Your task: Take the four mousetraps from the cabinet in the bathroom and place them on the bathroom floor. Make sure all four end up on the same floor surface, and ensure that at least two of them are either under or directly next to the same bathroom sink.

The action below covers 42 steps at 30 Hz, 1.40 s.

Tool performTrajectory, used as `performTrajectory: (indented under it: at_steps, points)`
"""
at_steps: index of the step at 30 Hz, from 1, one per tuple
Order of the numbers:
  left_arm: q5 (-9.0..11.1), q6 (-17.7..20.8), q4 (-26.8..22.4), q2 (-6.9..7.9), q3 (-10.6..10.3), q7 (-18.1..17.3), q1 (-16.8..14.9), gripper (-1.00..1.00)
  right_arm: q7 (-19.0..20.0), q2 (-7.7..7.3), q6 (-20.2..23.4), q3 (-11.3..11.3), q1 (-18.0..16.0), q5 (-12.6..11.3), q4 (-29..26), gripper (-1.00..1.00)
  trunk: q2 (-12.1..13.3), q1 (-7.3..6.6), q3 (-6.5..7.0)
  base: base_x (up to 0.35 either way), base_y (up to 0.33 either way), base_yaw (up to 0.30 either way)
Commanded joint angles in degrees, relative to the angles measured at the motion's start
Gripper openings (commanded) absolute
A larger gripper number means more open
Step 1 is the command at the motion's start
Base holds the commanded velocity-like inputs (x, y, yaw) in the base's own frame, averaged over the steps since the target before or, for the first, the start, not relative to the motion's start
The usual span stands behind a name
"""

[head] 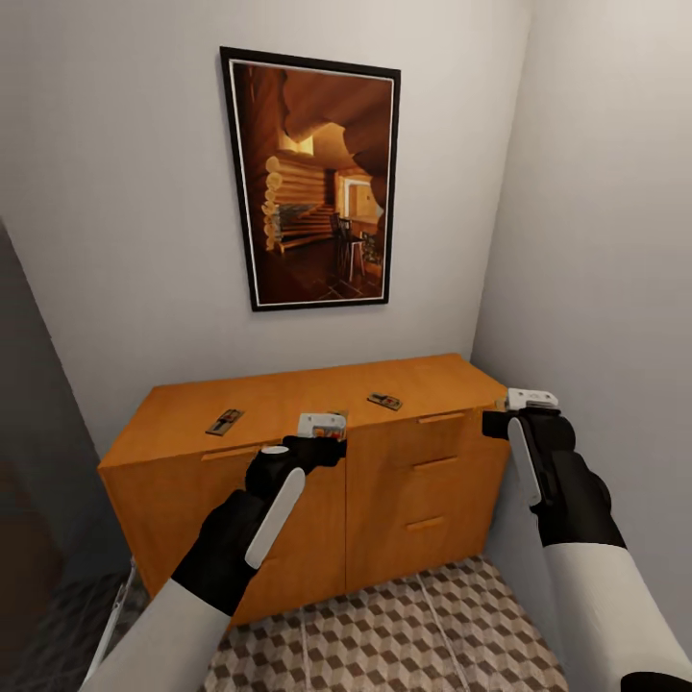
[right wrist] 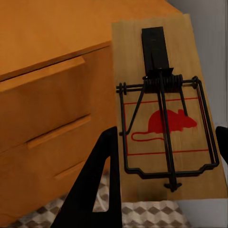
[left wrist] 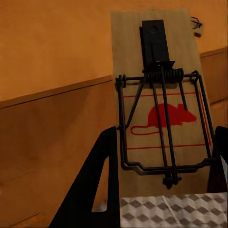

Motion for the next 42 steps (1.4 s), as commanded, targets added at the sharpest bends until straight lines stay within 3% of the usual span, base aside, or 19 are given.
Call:
performTrajectory:
  at_steps: [1, 30, 42]
  points:
    - [0.5, 0.3, -0.1, 0.0, -0.1, 0.6, -0.1, -1.0, -0.2, -0.01, 0.3, 0.0, 0.0, -0.2, 0.0, -1.0, 0.0, -0.03, -0.07, -0.299, 0.0, 0.0]
    - [2.1, -0.1, -0.9, -0.02, -0.2, 0.6, -0.1, -1.0, -0.2, -0.11, 0.7, 1.3, 0.1, -0.2, 0.0, -1.0, 0.0, -0.03, -0.07, -0.279, 0.017, 0.0]
    - [2.2, -0.1, -4.0, -0.02, -0.2, 0.6, -0.1, -1.0, -0.2, -0.14, 0.6, 1.4, 0.1, -0.2, 0.0, -1.0, 0.0, -0.03, -0.07, -0.195, -0.18, 0.0]
